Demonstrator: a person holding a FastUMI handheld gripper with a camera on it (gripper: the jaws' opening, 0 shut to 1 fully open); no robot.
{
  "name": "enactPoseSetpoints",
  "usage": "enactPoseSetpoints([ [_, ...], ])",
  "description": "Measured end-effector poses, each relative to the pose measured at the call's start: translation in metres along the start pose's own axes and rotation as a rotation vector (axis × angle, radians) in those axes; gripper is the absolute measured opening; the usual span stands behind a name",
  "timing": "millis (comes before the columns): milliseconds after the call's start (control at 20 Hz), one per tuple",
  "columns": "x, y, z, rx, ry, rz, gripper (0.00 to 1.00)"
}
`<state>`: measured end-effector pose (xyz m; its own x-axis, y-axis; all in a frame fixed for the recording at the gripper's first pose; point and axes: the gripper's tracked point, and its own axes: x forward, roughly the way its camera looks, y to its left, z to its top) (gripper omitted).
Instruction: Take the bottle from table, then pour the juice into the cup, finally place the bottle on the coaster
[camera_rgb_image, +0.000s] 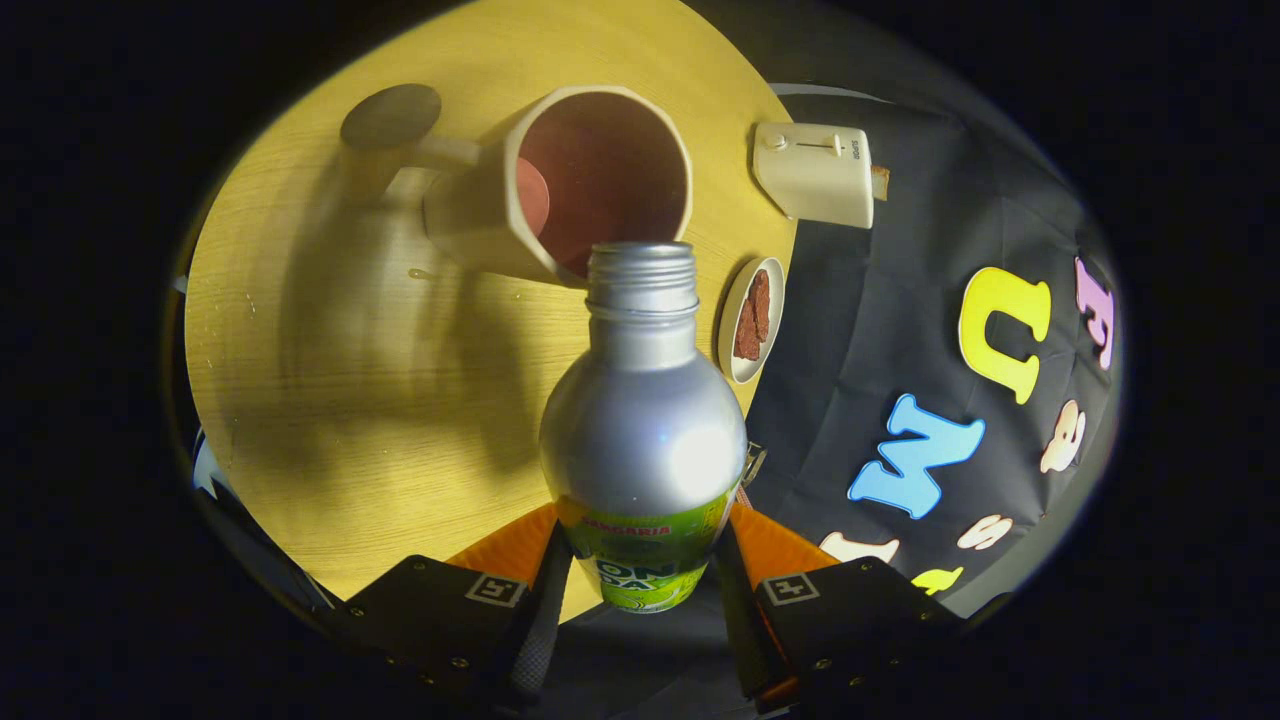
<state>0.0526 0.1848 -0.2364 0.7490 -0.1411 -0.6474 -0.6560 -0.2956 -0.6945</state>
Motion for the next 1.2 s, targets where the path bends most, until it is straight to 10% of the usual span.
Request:
enactPoseSetpoints([
  [1200, -0.002, -0.025, -0.002, -0.168, 0.072, -0.008, 0.7],
])
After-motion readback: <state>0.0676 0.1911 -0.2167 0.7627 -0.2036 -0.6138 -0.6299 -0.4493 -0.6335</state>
